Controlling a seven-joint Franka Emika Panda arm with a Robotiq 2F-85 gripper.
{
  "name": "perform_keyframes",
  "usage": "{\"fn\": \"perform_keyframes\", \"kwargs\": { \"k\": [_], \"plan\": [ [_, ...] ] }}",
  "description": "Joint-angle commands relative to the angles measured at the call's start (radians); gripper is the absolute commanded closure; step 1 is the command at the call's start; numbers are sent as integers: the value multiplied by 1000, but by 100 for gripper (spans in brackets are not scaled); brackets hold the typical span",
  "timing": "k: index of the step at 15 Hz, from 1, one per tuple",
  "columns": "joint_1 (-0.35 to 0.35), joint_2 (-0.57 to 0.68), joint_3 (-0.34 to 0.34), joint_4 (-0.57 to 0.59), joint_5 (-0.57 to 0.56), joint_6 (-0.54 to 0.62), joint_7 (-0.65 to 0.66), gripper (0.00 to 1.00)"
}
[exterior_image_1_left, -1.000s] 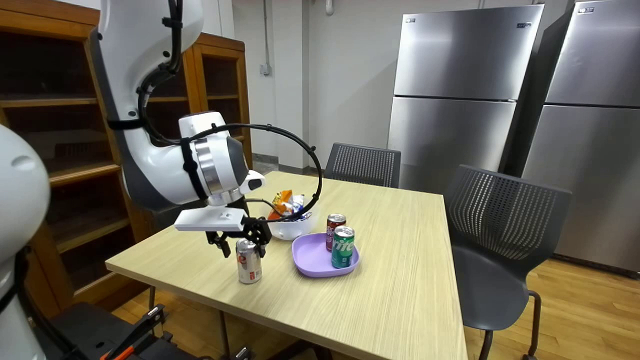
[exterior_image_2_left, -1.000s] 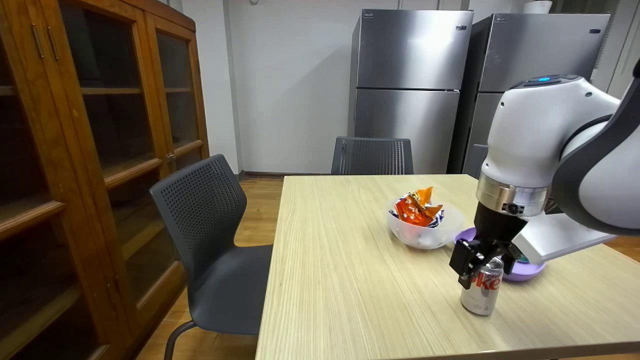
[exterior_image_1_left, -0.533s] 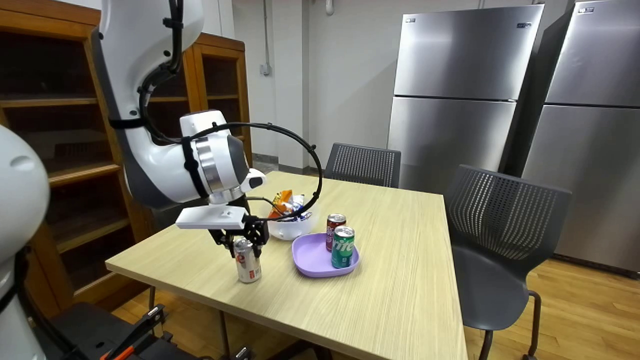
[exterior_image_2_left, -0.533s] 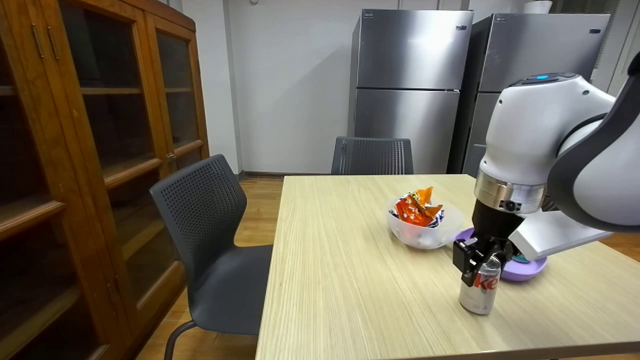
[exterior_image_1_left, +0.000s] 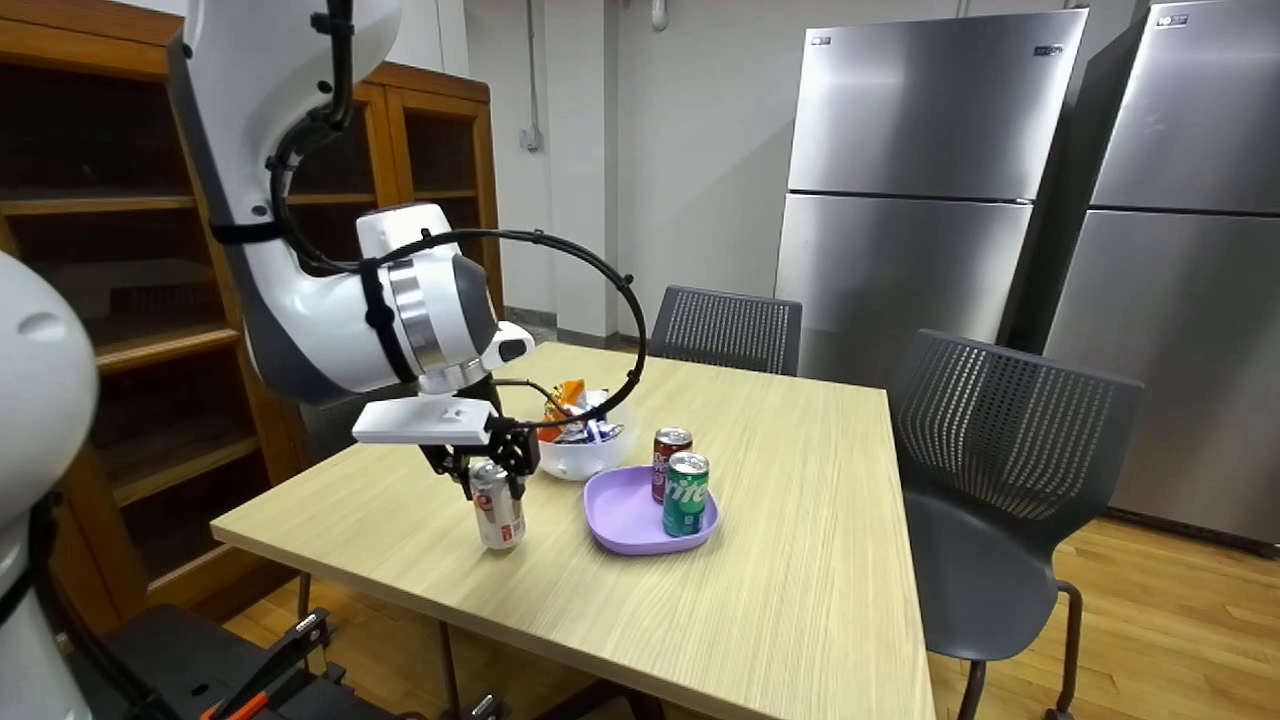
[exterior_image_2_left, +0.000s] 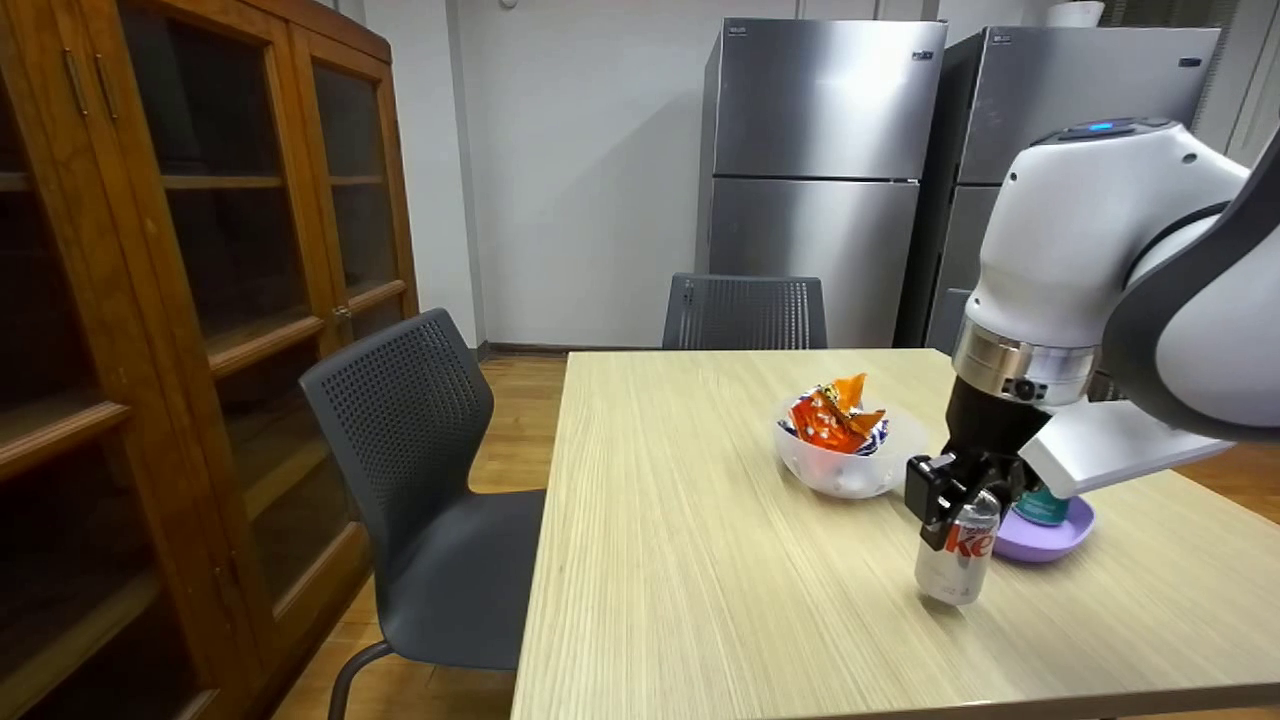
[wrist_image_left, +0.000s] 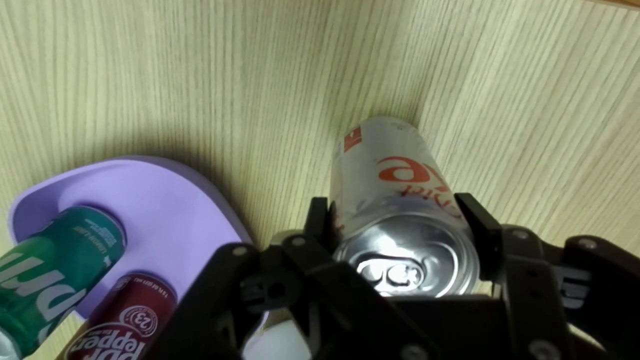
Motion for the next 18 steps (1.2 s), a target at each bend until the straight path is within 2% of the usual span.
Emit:
{"fn": "perform_keyframes", "kwargs": {
  "k": [1, 11, 17, 18],
  "plan": [
    [-52, -90, 9, -57, 16, 20, -55, 61],
    [-226, -124, 35, -105, 53, 141, -151, 61],
    [-338, -85, 107, -73, 41, 191, -145, 61],
    [-328, -84, 121, -84, 193, 195, -269, 61]
  ]
}}
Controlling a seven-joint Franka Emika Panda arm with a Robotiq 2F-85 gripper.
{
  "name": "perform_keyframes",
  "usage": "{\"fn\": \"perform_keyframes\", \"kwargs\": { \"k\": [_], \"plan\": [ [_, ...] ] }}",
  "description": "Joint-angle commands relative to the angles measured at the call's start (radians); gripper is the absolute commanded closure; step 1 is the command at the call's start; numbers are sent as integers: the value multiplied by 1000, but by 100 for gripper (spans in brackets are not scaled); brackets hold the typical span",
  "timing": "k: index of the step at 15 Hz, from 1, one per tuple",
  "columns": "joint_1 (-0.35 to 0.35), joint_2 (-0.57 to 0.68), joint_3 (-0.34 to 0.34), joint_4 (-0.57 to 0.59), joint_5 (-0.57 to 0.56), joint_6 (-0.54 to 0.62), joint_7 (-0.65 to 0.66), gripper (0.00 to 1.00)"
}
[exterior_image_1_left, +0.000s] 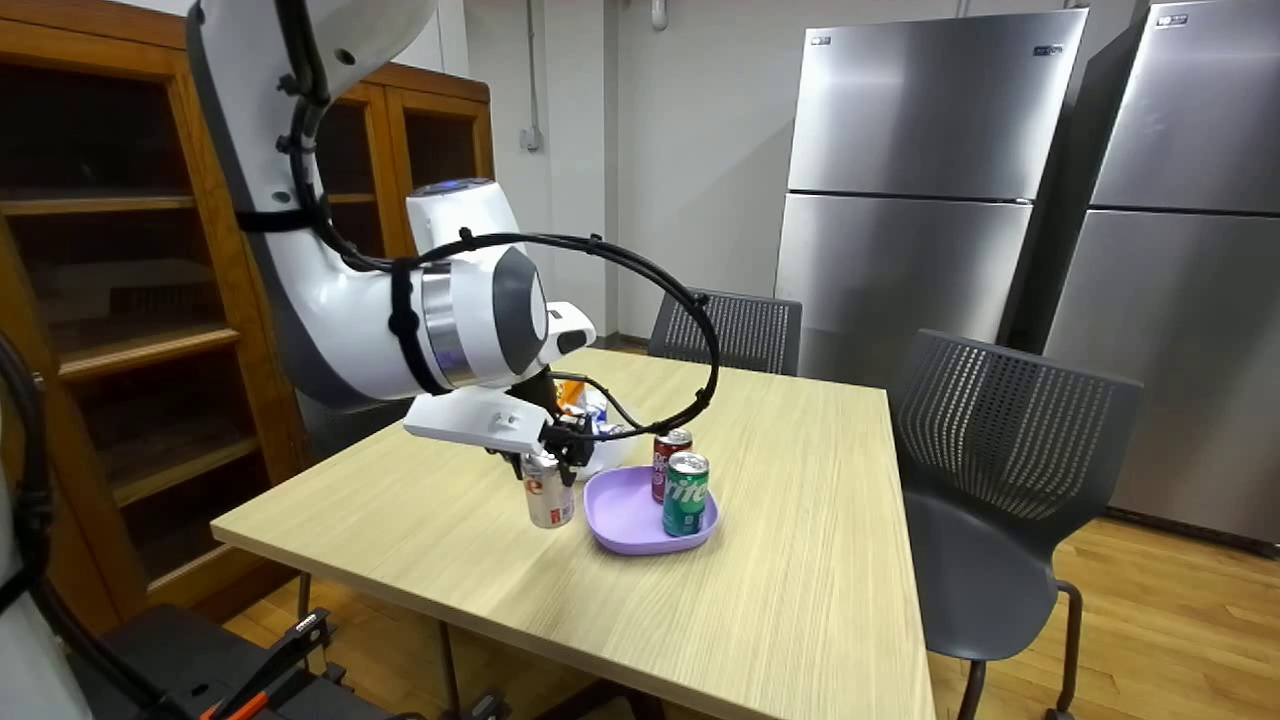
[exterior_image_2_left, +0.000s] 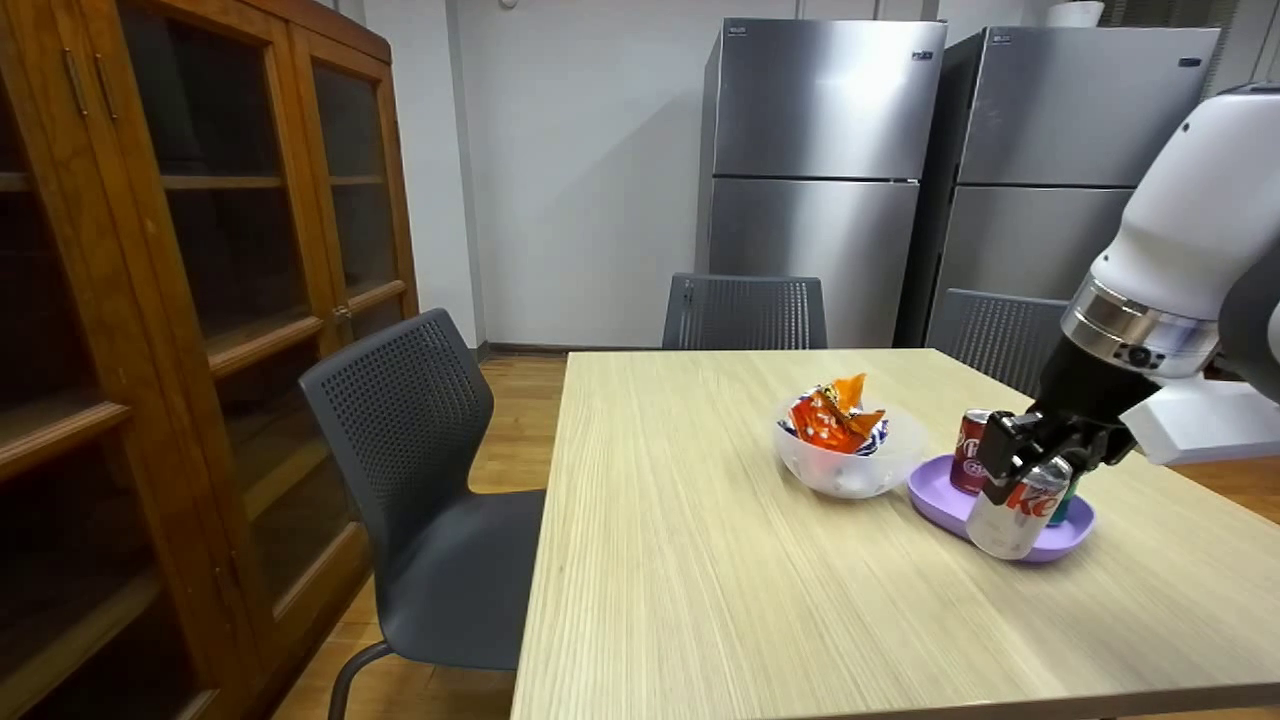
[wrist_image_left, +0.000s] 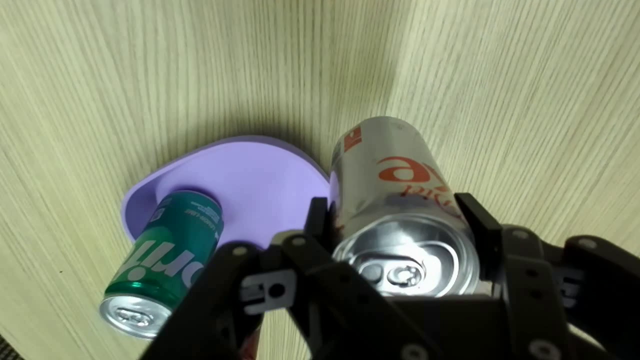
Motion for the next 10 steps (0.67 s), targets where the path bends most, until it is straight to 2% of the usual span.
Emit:
{"fn": "perform_keyframes", "kwargs": {
  "k": [1, 2, 6, 10],
  "plan": [
    [-47, -8, 73, -8, 205, 22, -171, 61],
    [-101, 0, 111, 18, 124, 10, -100, 61],
    [-203, 28, 220, 60, 154, 0, -120, 61],
    [-350, 74, 347, 118, 156, -13, -124, 61]
  ]
}}
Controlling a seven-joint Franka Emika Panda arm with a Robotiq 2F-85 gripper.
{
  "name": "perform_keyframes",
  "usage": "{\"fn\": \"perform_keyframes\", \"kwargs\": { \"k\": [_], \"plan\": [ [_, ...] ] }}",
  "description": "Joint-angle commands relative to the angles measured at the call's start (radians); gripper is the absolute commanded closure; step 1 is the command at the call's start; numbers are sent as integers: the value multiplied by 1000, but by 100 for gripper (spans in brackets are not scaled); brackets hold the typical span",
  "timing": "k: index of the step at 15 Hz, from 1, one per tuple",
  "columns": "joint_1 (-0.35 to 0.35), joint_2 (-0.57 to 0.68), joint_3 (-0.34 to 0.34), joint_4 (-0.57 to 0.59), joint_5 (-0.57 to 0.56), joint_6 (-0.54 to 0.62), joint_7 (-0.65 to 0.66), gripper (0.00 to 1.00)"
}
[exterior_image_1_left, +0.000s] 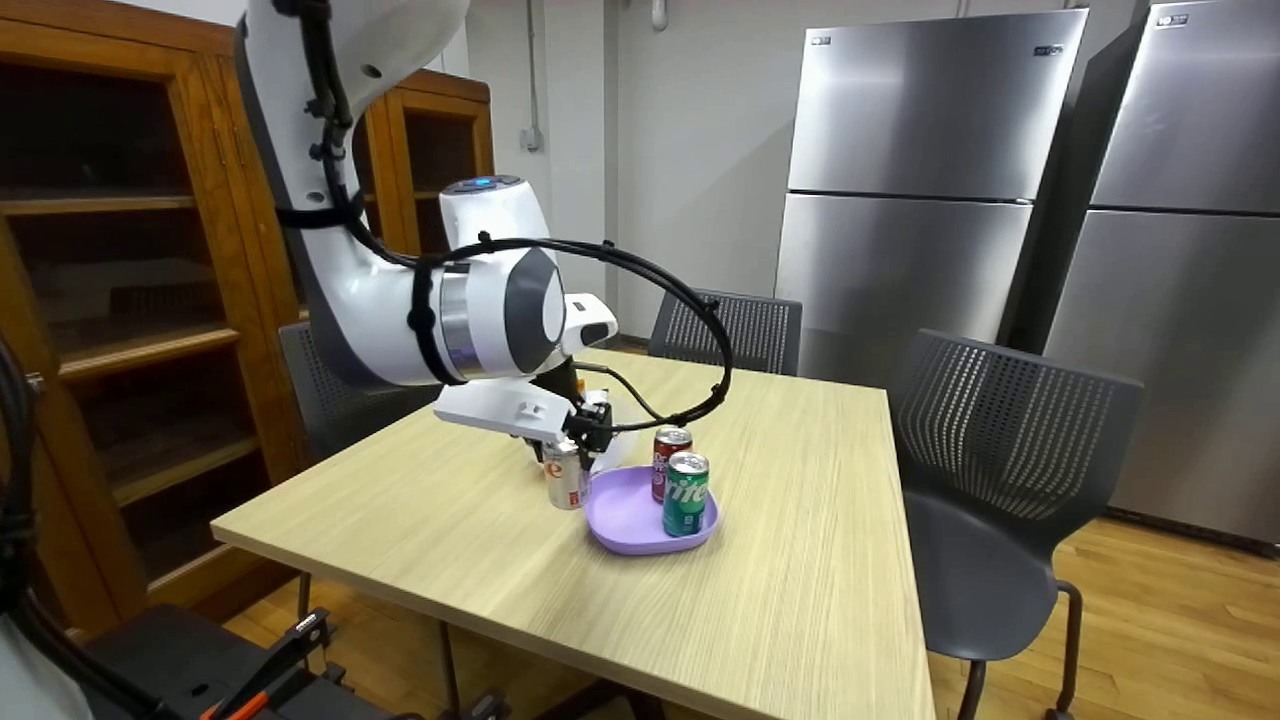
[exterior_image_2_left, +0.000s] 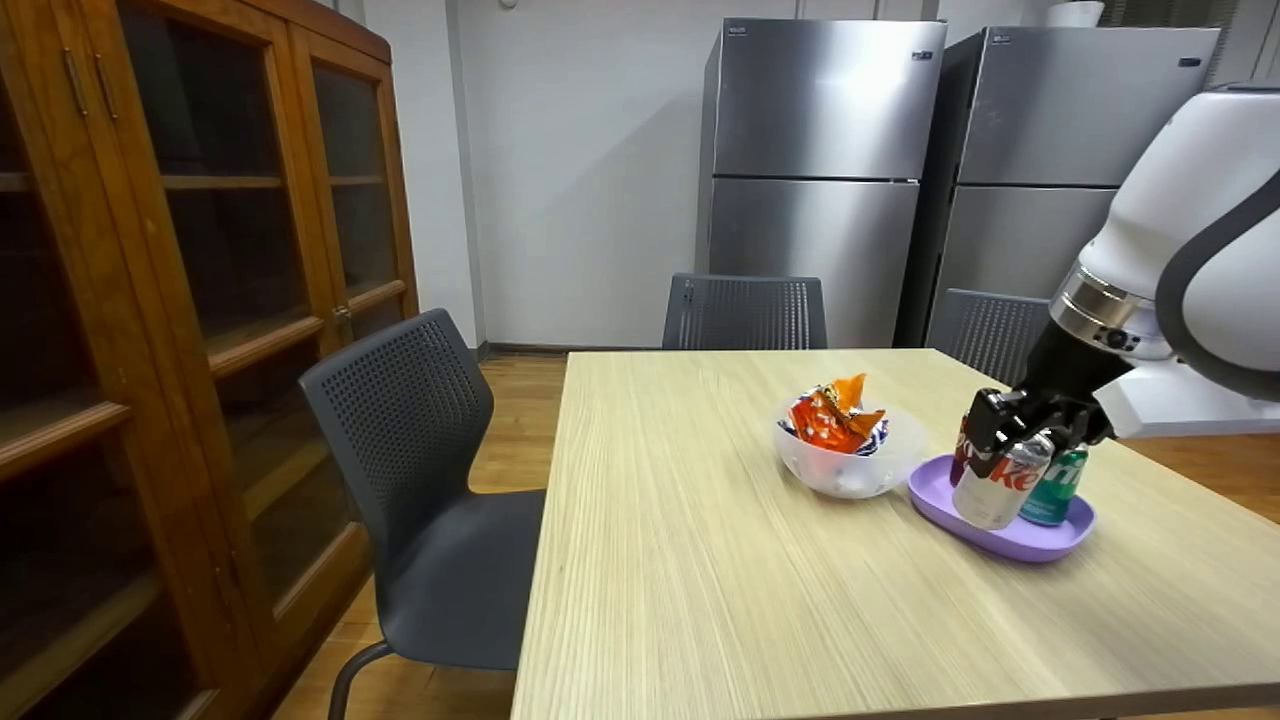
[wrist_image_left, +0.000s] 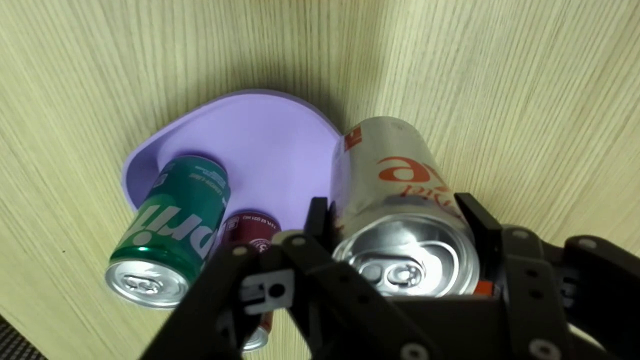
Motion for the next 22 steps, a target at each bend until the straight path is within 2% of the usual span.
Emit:
{"fn": "perform_keyframes", "kwargs": {
  "k": [1, 6, 10, 14, 19, 20, 22],
  "plan": [
    [-151, 41, 138, 65, 11, -21, -17, 61],
    [-355, 98, 321, 147, 22, -79, -27, 61],
    [-492, 127, 450, 210, 61, -179, -61, 61],
    [-570, 147, 528, 270, 118, -297, -117, 61],
    [-589, 173, 559, 323, 162, -412, -172, 61],
    [-429, 144, 422, 316, 332, -399, -297, 61],
    [-370, 151, 370, 328, 431, -413, -375, 61]
  ]
}}
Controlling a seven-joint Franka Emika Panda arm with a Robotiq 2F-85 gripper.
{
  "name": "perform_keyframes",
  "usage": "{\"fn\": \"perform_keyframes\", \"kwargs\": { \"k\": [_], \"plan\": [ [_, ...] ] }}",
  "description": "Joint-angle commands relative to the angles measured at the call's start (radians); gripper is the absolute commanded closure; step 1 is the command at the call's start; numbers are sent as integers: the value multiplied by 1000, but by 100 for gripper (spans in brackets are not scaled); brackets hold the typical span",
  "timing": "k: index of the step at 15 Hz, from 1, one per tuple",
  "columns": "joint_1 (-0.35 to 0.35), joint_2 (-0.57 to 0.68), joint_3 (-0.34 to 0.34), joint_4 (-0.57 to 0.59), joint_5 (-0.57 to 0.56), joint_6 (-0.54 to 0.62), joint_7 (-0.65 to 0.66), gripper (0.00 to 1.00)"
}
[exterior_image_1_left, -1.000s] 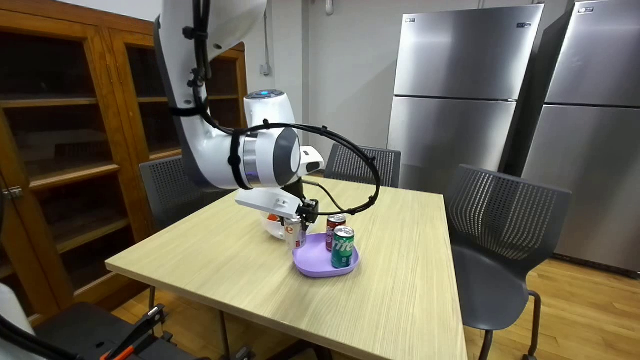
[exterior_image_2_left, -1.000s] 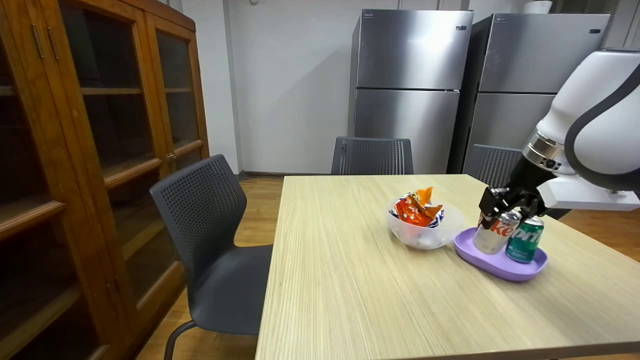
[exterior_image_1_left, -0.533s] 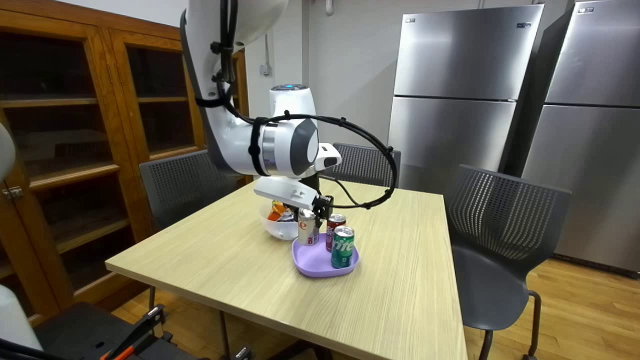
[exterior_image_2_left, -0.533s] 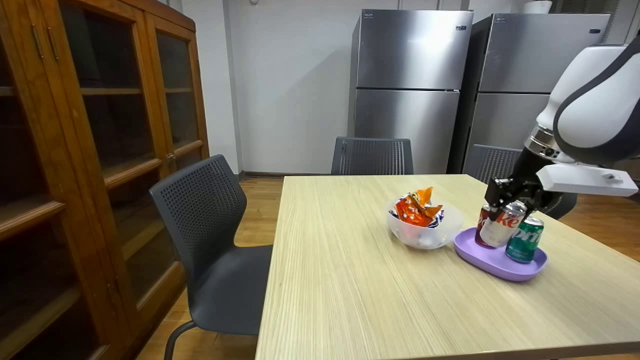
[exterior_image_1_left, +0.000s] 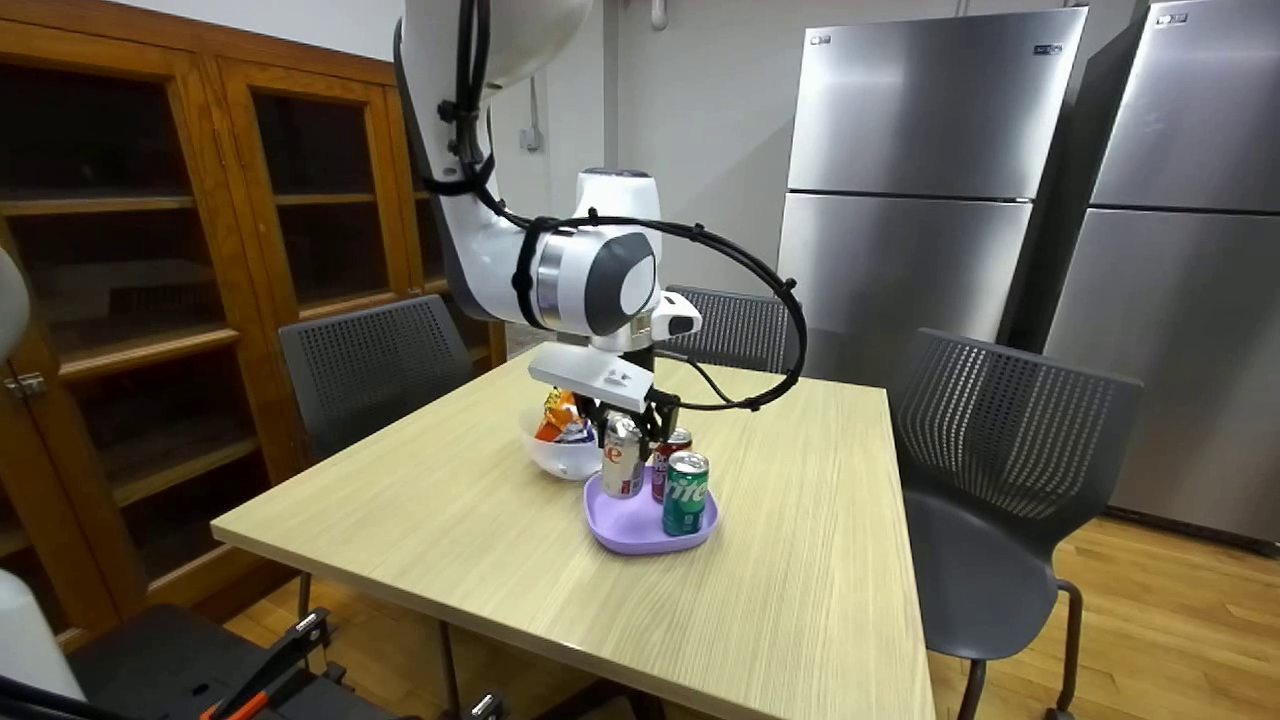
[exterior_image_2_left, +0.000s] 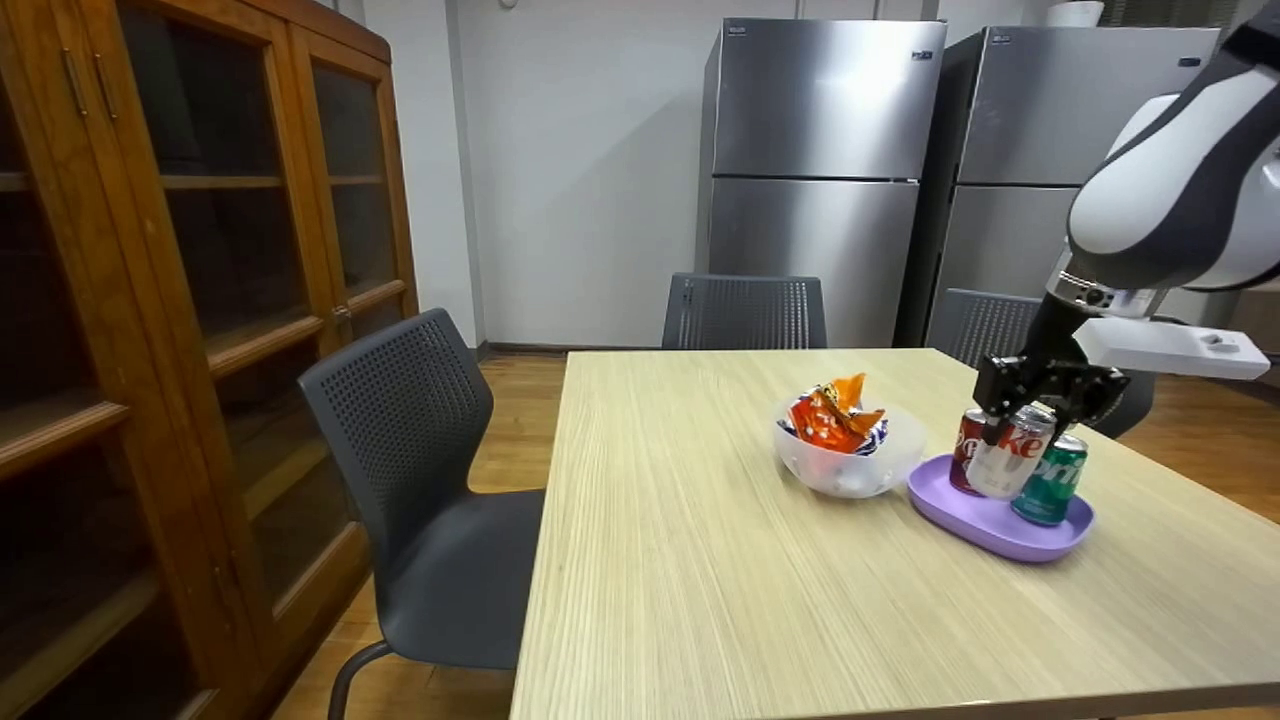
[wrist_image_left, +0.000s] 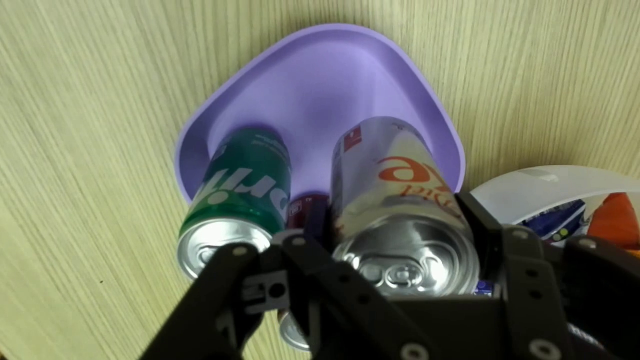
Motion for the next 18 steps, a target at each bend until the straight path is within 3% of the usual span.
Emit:
{"fn": "perform_keyframes", "kwargs": {
  "k": [1, 5, 10, 18],
  "plan": [
    [165, -16, -133, 32, 197, -47, -165, 61],
    [308, -18, -261, 41, 312, -55, -248, 61],
    [438, -11, -388, 38, 316, -50, -244, 61],
    [531, 15, -468, 35, 302, -27, -230, 61]
  ]
}}
